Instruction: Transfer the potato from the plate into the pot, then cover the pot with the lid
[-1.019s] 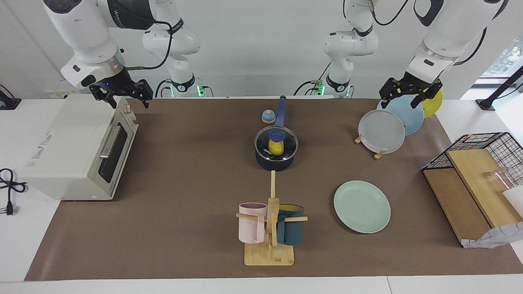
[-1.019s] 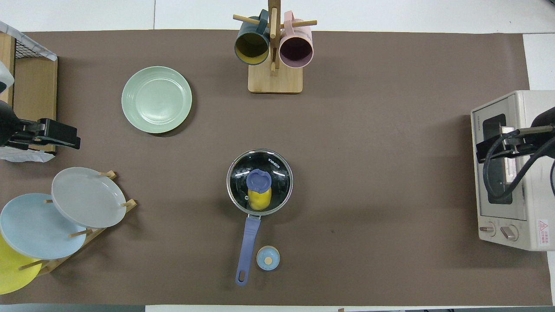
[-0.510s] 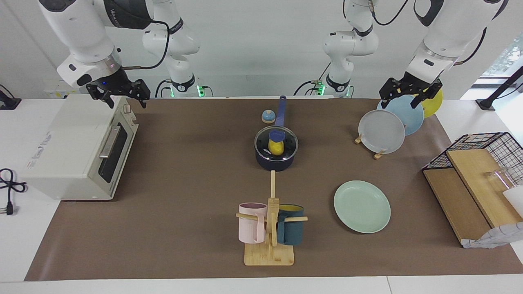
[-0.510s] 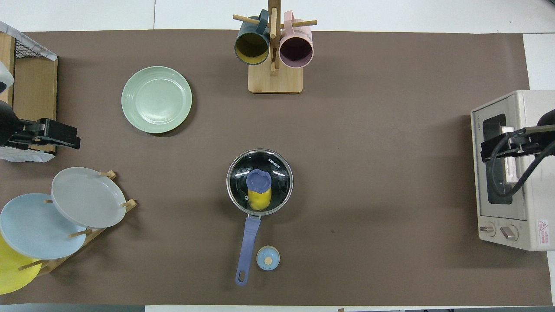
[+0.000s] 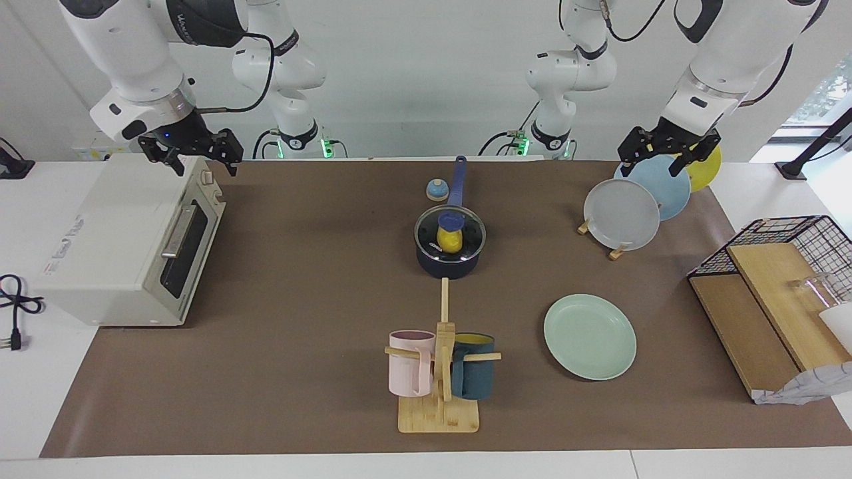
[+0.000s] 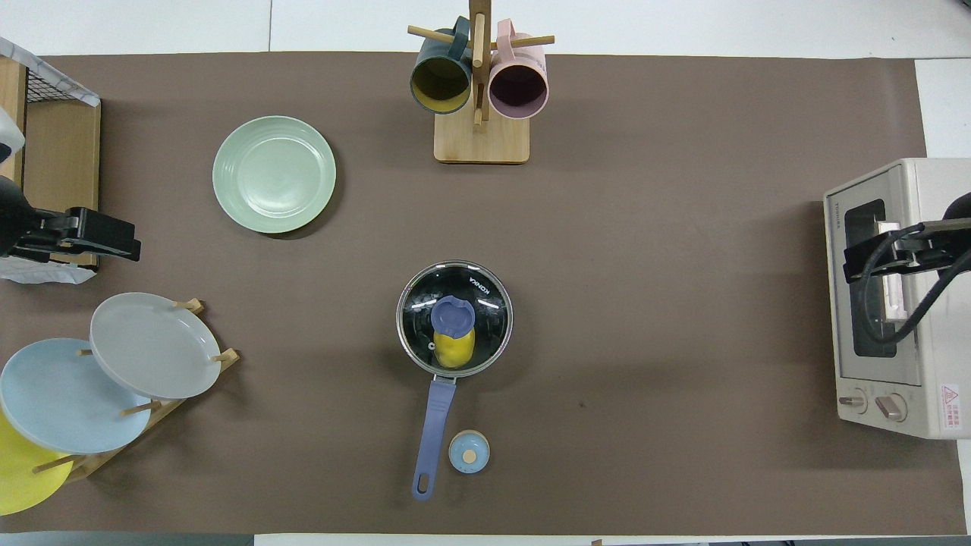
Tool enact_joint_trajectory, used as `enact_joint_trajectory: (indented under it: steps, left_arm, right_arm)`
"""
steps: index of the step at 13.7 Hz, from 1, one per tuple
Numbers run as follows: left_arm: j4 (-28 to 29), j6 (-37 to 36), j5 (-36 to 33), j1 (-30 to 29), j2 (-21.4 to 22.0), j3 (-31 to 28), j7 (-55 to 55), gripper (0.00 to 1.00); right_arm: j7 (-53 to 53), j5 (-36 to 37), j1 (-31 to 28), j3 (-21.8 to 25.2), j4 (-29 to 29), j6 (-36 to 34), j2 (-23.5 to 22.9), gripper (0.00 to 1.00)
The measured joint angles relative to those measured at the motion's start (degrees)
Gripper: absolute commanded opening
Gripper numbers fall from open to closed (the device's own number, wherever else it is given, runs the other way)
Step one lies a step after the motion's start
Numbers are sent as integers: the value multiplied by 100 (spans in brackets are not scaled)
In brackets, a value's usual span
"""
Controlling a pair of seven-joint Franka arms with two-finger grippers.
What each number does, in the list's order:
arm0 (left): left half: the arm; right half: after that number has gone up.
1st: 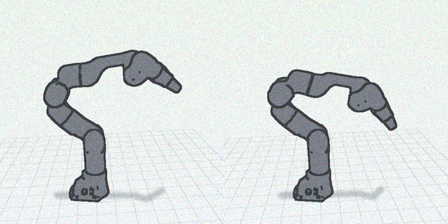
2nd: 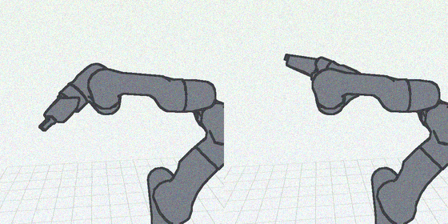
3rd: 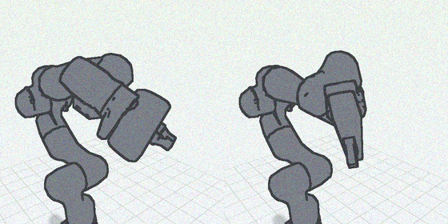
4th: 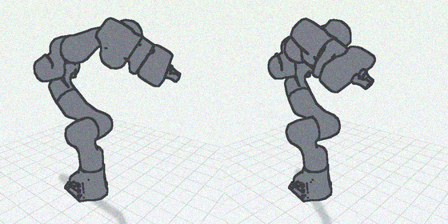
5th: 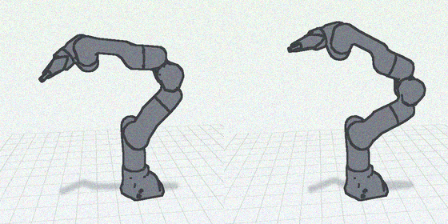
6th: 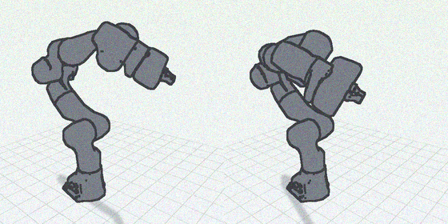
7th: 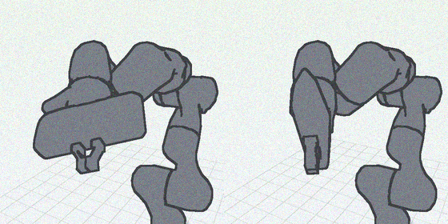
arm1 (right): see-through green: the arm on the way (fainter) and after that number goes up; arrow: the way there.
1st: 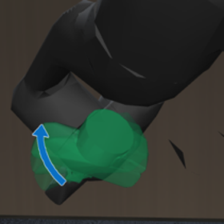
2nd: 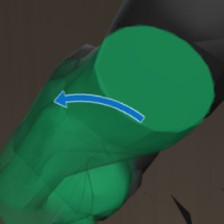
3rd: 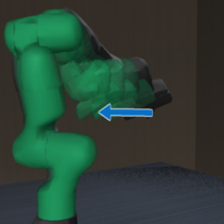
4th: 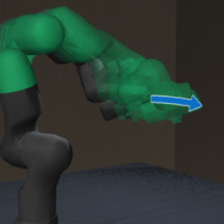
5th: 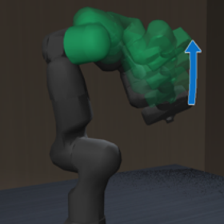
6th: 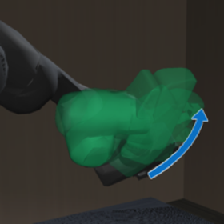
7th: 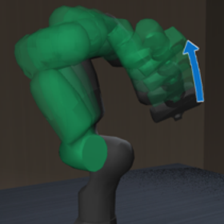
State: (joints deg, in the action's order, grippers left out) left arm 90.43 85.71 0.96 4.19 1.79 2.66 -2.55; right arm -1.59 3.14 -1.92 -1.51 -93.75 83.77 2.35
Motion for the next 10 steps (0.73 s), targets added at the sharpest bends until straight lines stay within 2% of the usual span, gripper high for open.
enact_joint_trajectory:
  steps: [10]
  left_arm:
    - [0, 0, 0, 0, 0, 0, 0, 100]
  right_arm:
    - [0, -151, -17, 2, 6, 4, 0, 100]
